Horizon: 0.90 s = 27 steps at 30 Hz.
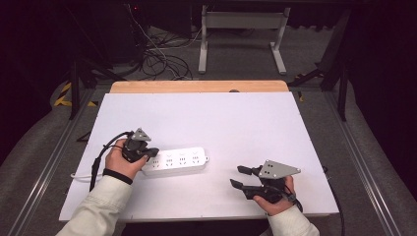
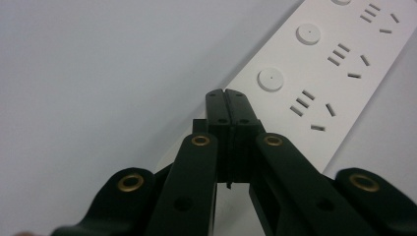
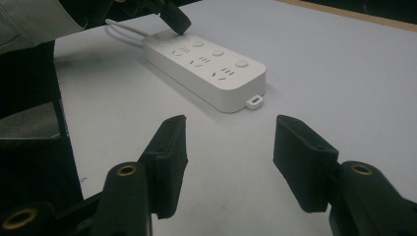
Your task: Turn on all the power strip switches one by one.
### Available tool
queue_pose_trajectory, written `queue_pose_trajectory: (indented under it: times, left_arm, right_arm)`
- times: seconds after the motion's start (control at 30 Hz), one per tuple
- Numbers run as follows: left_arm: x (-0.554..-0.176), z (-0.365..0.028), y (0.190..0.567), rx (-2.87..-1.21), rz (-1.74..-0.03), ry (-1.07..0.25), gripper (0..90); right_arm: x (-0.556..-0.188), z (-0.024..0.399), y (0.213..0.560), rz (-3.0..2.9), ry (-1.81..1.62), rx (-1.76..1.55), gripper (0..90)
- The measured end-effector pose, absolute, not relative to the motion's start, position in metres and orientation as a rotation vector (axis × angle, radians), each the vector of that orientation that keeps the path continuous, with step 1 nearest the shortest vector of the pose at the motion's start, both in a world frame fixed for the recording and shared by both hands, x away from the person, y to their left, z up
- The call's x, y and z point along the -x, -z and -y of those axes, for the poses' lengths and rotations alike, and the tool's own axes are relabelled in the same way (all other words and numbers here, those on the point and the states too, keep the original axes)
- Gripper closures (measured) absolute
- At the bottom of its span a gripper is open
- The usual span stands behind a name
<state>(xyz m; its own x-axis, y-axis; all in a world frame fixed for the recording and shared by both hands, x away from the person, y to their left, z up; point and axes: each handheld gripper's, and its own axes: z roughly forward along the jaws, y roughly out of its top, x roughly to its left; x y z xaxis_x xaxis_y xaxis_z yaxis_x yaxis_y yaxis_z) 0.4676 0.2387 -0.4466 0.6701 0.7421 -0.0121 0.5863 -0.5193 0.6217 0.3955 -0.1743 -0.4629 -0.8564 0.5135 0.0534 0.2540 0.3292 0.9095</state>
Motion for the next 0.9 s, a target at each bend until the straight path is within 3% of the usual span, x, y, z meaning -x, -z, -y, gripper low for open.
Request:
queue_pose_trajectory:
  times: [0.9]
  left_arm:
    - [-0.4664,-0.2416,0.4509,-2.244,-1.035,-0.342,89.8]
  right_arm:
    - [-0.3967,0.1737,0.4648,-2.36,-1.535,-0.702,47.4]
